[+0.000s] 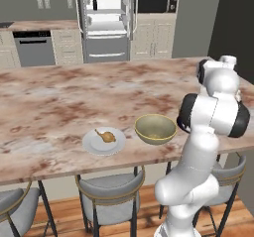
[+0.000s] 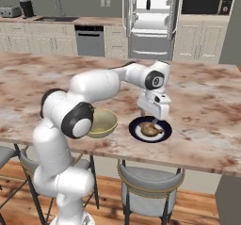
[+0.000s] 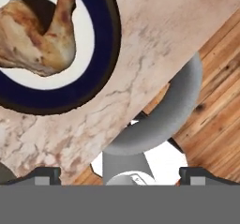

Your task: Pick the chicken drumstick and onion from their plates and place them in the bowl. Then put the bowl in the fridge.

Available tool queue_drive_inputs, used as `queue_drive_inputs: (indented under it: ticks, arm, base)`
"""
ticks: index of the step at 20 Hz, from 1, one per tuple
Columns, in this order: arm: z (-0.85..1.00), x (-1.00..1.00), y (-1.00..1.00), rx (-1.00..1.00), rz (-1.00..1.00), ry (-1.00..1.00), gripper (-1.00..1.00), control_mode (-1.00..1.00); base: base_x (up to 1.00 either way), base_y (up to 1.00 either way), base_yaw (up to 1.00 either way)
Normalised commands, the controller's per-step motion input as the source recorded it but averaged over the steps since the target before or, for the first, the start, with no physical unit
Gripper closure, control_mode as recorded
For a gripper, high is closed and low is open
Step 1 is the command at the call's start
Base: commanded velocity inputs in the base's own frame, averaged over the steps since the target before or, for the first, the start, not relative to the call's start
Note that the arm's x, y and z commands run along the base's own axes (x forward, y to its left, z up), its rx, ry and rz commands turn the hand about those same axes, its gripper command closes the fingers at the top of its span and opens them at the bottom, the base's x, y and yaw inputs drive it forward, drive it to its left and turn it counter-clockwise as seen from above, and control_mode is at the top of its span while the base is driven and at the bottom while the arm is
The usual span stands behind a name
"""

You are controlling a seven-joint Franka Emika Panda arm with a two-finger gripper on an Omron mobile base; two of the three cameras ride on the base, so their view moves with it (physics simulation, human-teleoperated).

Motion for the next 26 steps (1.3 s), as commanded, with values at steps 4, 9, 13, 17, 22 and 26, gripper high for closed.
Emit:
queue_drive_inputs:
  ticks: [4, 9, 13, 17, 22, 26]
  arm:
    - [-0.22, 0.32, -0.27, 0.03, -0.15, 0.1, -1.0, -1.0]
    - [-0.2, 0.3, -0.25, 0.09, -0.14, 0.03, -1.0, -1.0]
    - [-0.26, 0.3, -0.07, 0.05, -0.13, 0.0, -1.0, -1.0]
    - [-0.3, 0.31, -0.05, 0.0, -0.12, 0.0, -1.0, -1.0]
    - [-0.31, 0.32, -0.02, -0.01, -0.13, 0.0, -1.0, -1.0]
    - [-0.39, 0.14, -0.03, -0.06, -0.02, -0.06, -1.0, -1.0]
  base:
    - [0.0, 0.0, 0.0]
    - [0.0, 0.0, 0.0]
    - [0.0, 0.0, 0.0]
    - [0.0, 0.0, 0.0]
    - [0.0, 0.0, 0.0]
    - [0.0, 0.0, 0.0]
